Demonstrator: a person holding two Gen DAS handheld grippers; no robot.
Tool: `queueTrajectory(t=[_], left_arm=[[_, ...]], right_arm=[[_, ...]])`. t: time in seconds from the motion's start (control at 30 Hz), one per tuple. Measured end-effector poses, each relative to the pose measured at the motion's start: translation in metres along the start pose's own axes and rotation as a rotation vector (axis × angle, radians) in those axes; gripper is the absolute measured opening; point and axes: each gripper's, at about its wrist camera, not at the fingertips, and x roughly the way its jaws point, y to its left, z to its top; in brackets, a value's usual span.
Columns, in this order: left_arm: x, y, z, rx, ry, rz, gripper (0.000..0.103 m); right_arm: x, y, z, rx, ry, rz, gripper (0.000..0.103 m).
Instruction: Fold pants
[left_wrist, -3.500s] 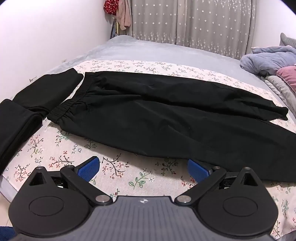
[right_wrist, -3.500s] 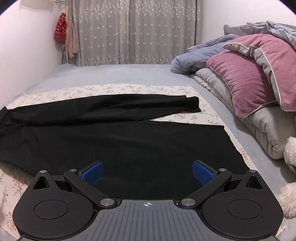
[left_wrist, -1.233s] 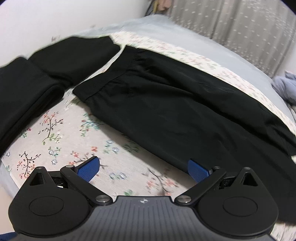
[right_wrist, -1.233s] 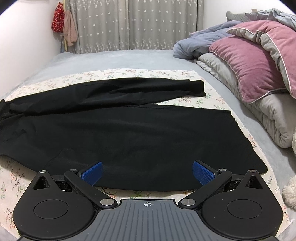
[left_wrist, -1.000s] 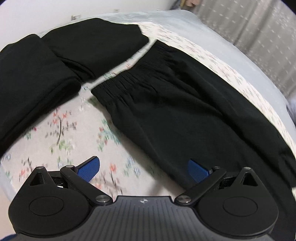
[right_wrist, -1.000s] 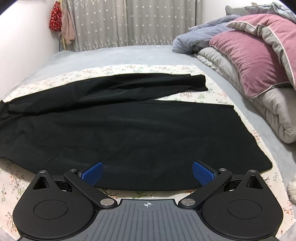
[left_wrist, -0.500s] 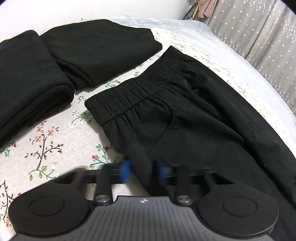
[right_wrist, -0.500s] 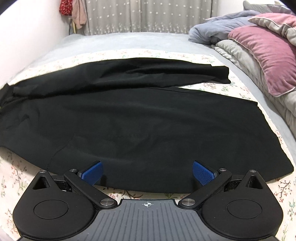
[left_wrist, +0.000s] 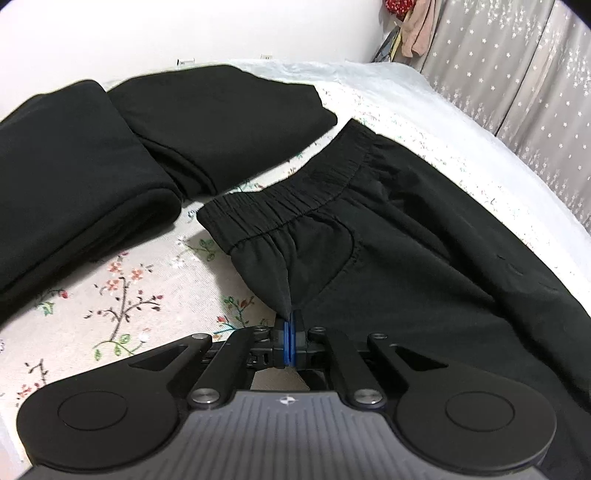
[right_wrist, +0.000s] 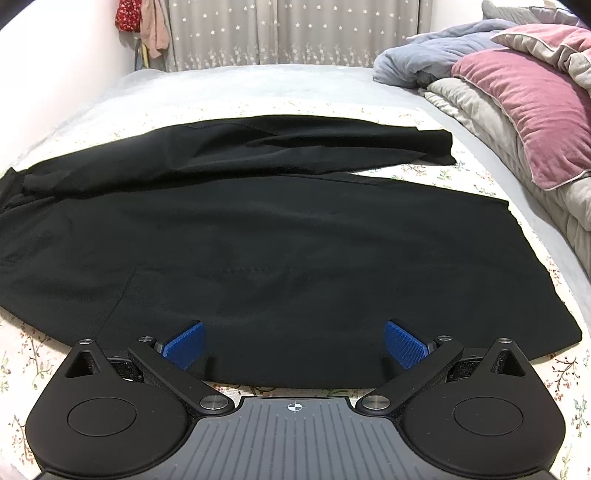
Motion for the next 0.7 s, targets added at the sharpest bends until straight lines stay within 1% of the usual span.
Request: queueTrajectory(t=[0.07, 0.2, 0.23, 0.27, 0.33, 0.37, 0.4, 0.47, 0.53, 0.6, 0.7], left_arm=[[-0.003, -0.003, 0.000, -0.001, -0.006, 0.002, 0.011], [-0.004, -0.001, 0.001, -0.017, 0.012, 0.005, 0.014], [-0.005, 0.000, 0.002, -0.023, 0.013, 0.009, 0.023], [-0.007, 0.003, 0.003, -0.031, 0.012, 0.011, 0.040], [-0.013, 0.006, 0.007, -0.047, 0.002, 0.004, 0.059], [-0.018, 0.007, 0.008, -0.056, -0.008, -0.002, 0.063], [-0.021, 0.008, 0.010, -0.057, -0.016, -0.006, 0.065], [-0.028, 0.007, 0.013, -0.048, -0.043, -0.004, 0.074], [-0.032, 0.003, 0.015, -0.029, -0.068, 0.004, 0.078], [-0.035, -0.004, 0.015, -0.004, -0.083, 0.003, 0.079], [-0.033, -0.014, 0.016, 0.021, -0.084, -0.017, 0.082]], right_arm=[[-0.001, -0.001, 0.000, 0.004, -0.002, 0.003, 0.103], [-0.003, -0.002, 0.000, 0.010, -0.009, 0.007, 0.103], [-0.003, -0.002, 0.000, 0.011, -0.010, 0.007, 0.103], [-0.003, -0.002, 0.000, 0.011, -0.011, 0.007, 0.103], [-0.004, -0.002, 0.002, 0.011, -0.013, 0.006, 0.103], [-0.005, -0.002, 0.002, 0.011, -0.017, 0.006, 0.103], [-0.005, -0.003, 0.003, 0.011, -0.021, 0.006, 0.103], [-0.008, -0.004, 0.004, 0.014, -0.029, 0.007, 0.103], [-0.009, -0.005, 0.005, 0.018, -0.037, 0.009, 0.103], [-0.011, -0.008, 0.007, 0.026, -0.044, 0.011, 0.103], [-0.011, -0.010, 0.009, 0.038, -0.048, 0.015, 0.103]])
